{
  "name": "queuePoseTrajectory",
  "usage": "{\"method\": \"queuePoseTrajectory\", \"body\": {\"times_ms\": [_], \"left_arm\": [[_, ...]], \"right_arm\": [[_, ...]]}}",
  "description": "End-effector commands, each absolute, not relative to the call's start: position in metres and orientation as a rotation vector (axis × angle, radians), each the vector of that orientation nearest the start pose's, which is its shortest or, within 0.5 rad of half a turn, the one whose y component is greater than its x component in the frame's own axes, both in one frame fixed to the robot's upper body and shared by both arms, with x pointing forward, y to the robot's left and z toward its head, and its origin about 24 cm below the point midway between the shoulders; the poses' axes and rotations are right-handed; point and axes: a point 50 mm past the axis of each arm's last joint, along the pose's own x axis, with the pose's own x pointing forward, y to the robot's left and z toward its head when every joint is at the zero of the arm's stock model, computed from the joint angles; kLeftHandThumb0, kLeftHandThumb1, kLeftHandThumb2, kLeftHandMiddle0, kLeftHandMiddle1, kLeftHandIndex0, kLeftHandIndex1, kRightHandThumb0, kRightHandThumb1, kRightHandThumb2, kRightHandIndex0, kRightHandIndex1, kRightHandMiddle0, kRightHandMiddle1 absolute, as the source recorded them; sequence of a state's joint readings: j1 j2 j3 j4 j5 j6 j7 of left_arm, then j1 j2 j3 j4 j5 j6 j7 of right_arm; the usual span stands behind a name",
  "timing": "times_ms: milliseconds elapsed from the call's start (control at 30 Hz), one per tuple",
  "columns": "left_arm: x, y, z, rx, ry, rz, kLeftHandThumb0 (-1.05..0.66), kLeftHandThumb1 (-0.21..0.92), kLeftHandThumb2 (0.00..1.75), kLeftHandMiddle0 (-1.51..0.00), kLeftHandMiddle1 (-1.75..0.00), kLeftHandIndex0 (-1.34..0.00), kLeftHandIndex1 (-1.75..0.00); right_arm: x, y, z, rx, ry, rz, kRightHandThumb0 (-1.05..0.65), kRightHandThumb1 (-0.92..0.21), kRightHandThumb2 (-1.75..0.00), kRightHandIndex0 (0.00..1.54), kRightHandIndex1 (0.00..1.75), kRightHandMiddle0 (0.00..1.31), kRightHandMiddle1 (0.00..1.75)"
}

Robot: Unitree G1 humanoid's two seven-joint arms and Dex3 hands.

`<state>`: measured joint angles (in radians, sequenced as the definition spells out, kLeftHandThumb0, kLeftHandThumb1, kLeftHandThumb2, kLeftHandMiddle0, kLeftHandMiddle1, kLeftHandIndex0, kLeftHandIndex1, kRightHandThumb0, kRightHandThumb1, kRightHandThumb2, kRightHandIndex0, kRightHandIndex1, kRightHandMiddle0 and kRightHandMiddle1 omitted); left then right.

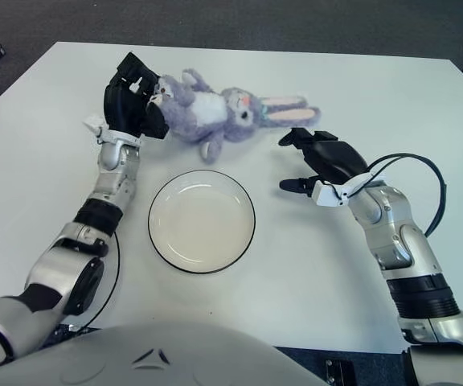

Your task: Put the doll into the plate.

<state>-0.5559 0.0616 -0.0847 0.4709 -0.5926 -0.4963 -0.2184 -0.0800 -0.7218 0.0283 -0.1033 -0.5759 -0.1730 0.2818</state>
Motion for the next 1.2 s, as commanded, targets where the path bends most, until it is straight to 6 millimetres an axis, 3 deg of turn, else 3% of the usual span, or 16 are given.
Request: {"method": "queuePoseTrajectory", "body": {"times_ms": [0,467,933,1167], "left_arm": [[0.333,0.129,0.14,-0.518,-0.51,-0.382,0.0,-0.01,1.55,-0.95,-1.35,-0.71,-1.75],[0.331,0.136,0.139,-0.597,-0.43,-0.471,0.0,0.02,1.5,-0.94,-1.25,-0.75,-1.75],[0.333,0.136,0.134,-0.579,-0.384,-0.47,0.0,0.03,1.48,-0.96,-1.24,-0.72,-1.75],[0.334,0.135,0.131,-0.577,-0.37,-0.466,0.0,0.08,1.42,-0.93,-1.22,-0.68,-1.75]], "right_arm": [[0.266,-0.236,0.127,-1.367,-0.166,0.324,-0.7,-0.92,-0.53,0.12,0.77,0.0,0.91],[0.27,-0.236,0.131,-1.37,-0.182,0.293,-0.68,-0.92,-0.51,0.15,0.8,0.0,0.93],[0.29,-0.224,0.147,-1.369,-0.31,0.121,-0.66,-0.88,-0.55,0.17,1.0,0.0,1.08],[0.302,-0.212,0.161,-1.351,-0.353,0.051,-0.71,-0.89,-0.52,0.09,0.89,0.0,0.94]]}}
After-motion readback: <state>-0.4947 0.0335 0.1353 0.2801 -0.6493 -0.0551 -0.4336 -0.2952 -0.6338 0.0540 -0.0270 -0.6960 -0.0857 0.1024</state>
